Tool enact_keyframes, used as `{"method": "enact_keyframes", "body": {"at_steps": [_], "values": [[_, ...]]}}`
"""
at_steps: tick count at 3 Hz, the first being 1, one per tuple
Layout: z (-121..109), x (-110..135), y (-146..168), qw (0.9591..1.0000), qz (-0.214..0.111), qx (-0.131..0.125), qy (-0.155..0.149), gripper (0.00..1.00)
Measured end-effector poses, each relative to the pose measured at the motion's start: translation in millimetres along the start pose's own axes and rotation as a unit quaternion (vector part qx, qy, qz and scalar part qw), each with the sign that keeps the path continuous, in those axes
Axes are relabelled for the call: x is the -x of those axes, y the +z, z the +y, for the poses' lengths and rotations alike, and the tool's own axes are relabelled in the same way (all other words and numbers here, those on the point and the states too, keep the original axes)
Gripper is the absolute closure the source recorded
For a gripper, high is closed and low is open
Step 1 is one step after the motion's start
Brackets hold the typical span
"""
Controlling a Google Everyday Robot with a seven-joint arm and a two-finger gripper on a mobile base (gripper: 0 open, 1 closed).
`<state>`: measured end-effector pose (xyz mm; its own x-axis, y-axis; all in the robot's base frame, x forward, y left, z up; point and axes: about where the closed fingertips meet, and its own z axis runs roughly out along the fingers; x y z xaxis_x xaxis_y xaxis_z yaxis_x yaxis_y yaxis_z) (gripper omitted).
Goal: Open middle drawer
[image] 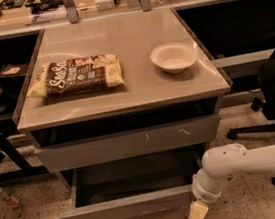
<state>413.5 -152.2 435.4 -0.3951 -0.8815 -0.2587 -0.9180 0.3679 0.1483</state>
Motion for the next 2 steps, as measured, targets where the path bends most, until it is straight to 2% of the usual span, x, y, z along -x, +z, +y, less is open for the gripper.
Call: {"method": "enact_keyframes", "body": {"at_steps": [1, 2], "values": [[-0.1, 0.2, 0.1, 1.0, 0.0, 0.0, 0.0, 0.0], [-5.6, 12.0, 6.3, 0.9998, -0.011, 0.002, -0.019, 0.0]]}}
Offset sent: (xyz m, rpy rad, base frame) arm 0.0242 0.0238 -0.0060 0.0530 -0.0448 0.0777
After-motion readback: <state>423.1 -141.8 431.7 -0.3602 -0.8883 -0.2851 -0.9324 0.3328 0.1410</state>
